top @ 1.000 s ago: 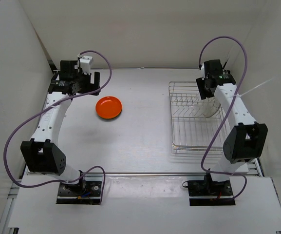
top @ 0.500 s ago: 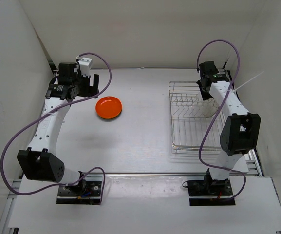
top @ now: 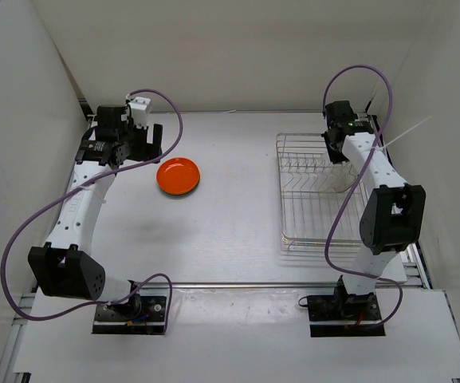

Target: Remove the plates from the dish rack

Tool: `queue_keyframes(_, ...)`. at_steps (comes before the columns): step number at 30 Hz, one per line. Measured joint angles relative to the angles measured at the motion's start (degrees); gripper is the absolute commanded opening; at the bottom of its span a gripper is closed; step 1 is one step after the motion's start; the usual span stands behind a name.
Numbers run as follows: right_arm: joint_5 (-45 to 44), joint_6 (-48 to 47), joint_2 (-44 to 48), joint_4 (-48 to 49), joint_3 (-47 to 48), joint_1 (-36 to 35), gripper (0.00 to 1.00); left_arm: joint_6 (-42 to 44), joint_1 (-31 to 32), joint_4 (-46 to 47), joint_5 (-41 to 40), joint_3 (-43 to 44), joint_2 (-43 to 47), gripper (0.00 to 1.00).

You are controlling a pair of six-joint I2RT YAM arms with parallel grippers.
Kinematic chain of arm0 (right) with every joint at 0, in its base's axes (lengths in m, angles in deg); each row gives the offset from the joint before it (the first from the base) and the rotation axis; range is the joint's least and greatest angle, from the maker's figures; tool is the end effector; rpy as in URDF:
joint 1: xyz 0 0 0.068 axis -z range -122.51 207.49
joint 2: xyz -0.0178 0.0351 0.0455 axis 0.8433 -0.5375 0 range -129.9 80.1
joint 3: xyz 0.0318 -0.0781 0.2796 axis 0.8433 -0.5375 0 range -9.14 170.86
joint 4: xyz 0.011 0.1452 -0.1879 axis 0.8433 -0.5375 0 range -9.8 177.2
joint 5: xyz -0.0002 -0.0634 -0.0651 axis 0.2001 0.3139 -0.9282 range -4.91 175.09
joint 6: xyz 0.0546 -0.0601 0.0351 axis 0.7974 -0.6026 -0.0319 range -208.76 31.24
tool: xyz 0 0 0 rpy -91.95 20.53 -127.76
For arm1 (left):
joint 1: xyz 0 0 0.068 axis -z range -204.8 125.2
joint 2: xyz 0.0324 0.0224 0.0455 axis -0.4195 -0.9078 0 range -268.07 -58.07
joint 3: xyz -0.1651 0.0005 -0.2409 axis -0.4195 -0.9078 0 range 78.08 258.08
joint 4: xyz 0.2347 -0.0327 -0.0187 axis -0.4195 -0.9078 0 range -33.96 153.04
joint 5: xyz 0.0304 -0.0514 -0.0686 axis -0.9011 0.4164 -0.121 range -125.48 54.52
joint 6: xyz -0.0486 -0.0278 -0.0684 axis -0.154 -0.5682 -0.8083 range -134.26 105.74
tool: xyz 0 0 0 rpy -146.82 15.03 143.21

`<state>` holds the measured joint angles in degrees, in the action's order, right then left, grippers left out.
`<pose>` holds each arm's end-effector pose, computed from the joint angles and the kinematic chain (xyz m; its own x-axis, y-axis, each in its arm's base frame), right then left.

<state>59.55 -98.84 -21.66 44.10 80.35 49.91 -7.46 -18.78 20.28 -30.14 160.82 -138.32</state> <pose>0.3886 0.0174 0.2841 -0.8246 -0.2690 -0.4977 -0.0207 0.8935 -0.4486 0.3023 -0.0393 0.3643 -0.6175 0.1838 -0.7648 0.2500 0.9678 0.0307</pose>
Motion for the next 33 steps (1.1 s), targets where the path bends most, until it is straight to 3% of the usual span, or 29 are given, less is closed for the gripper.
queue_keyframes(14, -0.3, 2.1, -0.6, -0.2, 0.2, -0.1, 0.00, -0.2, 0.0, 0.8, 0.0, 0.0, 0.0, 1.00)
queue_keyframes(33, -13.7, 0.9, 4.2, -2.3, 5.9, -0.5, 0.00, -0.8, 0.0, 0.0, 0.0, 2.5, -2.5, 1.00)
